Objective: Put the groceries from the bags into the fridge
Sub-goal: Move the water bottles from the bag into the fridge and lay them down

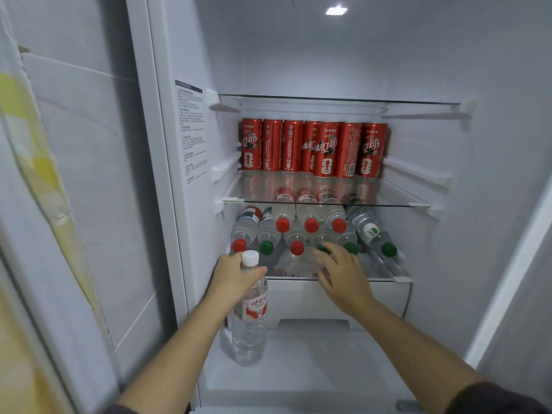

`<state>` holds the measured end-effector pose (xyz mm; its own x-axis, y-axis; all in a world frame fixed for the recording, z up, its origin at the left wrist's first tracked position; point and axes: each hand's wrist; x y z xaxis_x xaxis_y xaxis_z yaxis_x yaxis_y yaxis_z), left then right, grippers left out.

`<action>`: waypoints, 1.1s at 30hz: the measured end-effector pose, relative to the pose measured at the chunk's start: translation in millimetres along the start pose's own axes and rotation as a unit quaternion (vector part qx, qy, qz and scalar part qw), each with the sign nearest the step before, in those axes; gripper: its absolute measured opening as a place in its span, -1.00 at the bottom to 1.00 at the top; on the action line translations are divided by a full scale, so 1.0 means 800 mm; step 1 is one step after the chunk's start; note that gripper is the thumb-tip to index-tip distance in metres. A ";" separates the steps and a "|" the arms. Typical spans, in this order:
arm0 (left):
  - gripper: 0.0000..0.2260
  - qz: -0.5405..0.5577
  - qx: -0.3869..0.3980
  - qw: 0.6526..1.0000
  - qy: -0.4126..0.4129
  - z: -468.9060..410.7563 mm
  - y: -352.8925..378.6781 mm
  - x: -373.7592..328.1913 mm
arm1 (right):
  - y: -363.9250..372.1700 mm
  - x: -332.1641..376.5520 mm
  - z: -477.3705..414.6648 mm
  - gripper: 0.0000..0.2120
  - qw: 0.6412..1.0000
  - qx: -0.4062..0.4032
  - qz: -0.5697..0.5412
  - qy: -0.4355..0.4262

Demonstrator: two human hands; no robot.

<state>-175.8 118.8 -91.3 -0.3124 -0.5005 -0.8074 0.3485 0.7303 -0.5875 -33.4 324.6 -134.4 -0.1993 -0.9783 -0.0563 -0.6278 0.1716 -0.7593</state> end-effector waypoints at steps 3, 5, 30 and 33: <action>-0.74 -0.070 -0.023 0.997 0.018 0.006 -0.004 -0.014 | 0.003 -0.015 0.013 -0.72 0.995 0.069 -0.007 0.069; -0.73 -0.121 -0.021 0.992 0.022 0.010 -0.007 -0.023 | 0.000 -0.021 0.011 -0.70 0.992 0.098 0.002 0.080; -0.77 -0.063 -0.153 0.944 0.284 0.113 -0.122 -0.098 | -0.021 -0.025 -0.007 -0.36 0.934 0.351 -0.024 0.062; -0.78 -0.084 -0.169 0.930 0.314 0.103 -0.107 -0.089 | -0.022 -0.026 -0.008 -0.34 0.932 0.357 -0.023 0.063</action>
<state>-110.8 53.2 12.0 -0.8294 -0.3274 -0.4526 -0.0163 0.8240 -0.5664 -23.3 342.6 -115.9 -0.3002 -0.9534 0.0290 0.0146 -0.0350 -0.9993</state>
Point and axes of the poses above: each hand's wrist, its own z-axis away from the middle knuckle, its own y-axis out of the palm, x = y × z, and after that the axes turned 10 degrees about -y, right-handed
